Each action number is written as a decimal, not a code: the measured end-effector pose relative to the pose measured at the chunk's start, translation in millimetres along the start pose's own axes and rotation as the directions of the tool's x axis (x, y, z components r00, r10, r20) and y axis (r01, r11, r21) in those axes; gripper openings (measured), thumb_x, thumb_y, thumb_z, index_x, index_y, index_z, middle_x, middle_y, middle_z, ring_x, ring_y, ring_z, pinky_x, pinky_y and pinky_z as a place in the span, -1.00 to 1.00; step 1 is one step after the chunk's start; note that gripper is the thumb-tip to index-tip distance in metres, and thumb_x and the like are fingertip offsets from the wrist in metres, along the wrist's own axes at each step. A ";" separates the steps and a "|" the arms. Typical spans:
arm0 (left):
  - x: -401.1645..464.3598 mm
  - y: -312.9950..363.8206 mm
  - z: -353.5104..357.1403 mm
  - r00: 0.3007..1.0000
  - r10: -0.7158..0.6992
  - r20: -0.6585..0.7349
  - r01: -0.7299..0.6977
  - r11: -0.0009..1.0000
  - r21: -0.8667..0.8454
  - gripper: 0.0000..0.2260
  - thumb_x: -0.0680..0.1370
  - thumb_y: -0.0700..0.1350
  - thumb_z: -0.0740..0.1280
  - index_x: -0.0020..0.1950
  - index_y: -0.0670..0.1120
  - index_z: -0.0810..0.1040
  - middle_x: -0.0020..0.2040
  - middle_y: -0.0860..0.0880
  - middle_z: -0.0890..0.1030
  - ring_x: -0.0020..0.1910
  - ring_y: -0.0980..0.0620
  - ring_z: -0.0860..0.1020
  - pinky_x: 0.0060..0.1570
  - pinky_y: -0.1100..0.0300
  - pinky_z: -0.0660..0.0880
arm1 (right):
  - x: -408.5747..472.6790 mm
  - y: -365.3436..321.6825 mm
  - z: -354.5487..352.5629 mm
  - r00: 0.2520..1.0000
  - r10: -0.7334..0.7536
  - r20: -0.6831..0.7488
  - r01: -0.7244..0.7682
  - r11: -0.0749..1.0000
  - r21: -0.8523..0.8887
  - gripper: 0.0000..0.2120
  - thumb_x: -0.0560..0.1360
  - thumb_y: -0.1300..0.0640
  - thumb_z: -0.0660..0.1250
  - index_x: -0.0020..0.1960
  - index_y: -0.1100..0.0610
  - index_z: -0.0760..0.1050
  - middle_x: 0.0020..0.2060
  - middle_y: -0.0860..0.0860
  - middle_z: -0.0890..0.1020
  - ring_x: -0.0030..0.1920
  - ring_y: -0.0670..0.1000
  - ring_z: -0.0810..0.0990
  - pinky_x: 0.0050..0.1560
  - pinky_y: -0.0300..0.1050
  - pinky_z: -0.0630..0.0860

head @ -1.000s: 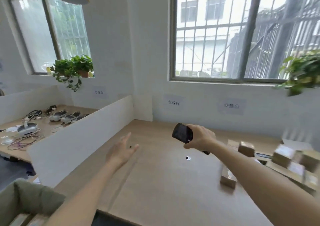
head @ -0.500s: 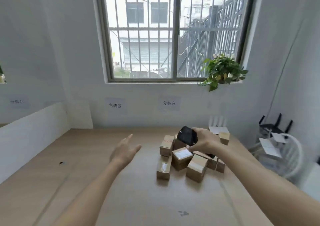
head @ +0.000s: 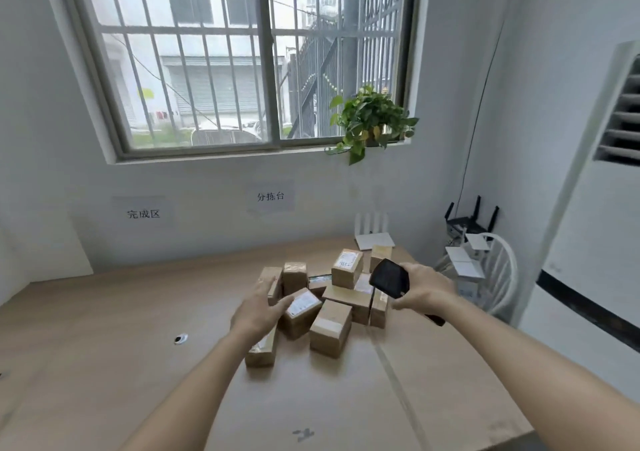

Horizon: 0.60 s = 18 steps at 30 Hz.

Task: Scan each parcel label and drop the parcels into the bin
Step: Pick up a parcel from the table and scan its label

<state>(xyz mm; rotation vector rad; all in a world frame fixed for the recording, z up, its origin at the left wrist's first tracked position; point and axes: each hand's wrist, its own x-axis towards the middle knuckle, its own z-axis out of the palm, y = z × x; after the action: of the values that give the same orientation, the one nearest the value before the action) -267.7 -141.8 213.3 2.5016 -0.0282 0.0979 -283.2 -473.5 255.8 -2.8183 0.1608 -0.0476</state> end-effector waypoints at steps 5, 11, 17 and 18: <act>64.1 10.9 35.3 0.997 0.027 0.077 -0.023 0.999 -0.046 -0.35 0.51 0.28 0.31 0.55 0.10 0.28 0.50 0.04 0.38 0.45 0.00 0.36 0.35 -0.01 0.38 | 49.4 28.3 11.7 0.999 0.052 0.008 -0.052 0.999 -0.003 -0.38 0.18 -0.18 0.54 0.21 -0.14 0.50 0.01 -0.09 0.63 0.07 0.04 0.61 -0.04 -0.06 0.55; 158.9 10.7 88.2 0.994 0.048 0.095 -0.045 0.998 -0.037 -0.34 0.57 0.22 0.30 0.59 -0.01 0.22 0.56 0.03 0.27 0.49 -0.01 0.30 0.37 0.03 0.34 | 131.9 46.4 24.1 0.997 0.064 0.043 -0.063 0.998 -0.008 -0.48 0.16 -0.17 0.52 0.05 -0.24 0.39 -0.09 -0.16 0.60 0.01 0.02 0.61 0.00 0.00 0.59; 256.0 0.3 138.3 0.982 0.036 0.184 -0.026 0.998 -0.055 -0.30 0.55 0.29 0.27 0.60 0.05 0.16 0.59 0.05 0.22 0.52 -0.01 0.27 0.39 -0.06 0.36 | 222.8 53.6 37.9 0.993 0.092 0.074 -0.091 0.996 -0.022 -0.51 0.20 -0.16 0.53 0.05 -0.20 0.41 -0.09 -0.17 0.58 0.00 0.01 0.59 -0.08 -0.06 0.52; 269.8 0.3 143.9 0.981 0.035 0.193 -0.026 0.998 -0.051 -0.30 0.55 0.30 0.26 0.60 0.05 0.15 0.59 0.04 0.22 0.52 -0.02 0.27 0.39 -0.07 0.36 | 235.3 55.0 41.3 0.993 0.094 0.076 -0.092 0.996 -0.021 -0.51 0.21 -0.16 0.52 0.07 -0.21 0.41 -0.09 -0.17 0.58 0.00 0.01 0.58 -0.10 -0.07 0.50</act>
<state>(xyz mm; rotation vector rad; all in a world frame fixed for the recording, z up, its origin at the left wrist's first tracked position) 10.5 -226.9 119.2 2.4538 -0.1477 -0.1334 -53.2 -539.9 202.9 -2.8203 0.2758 0.0836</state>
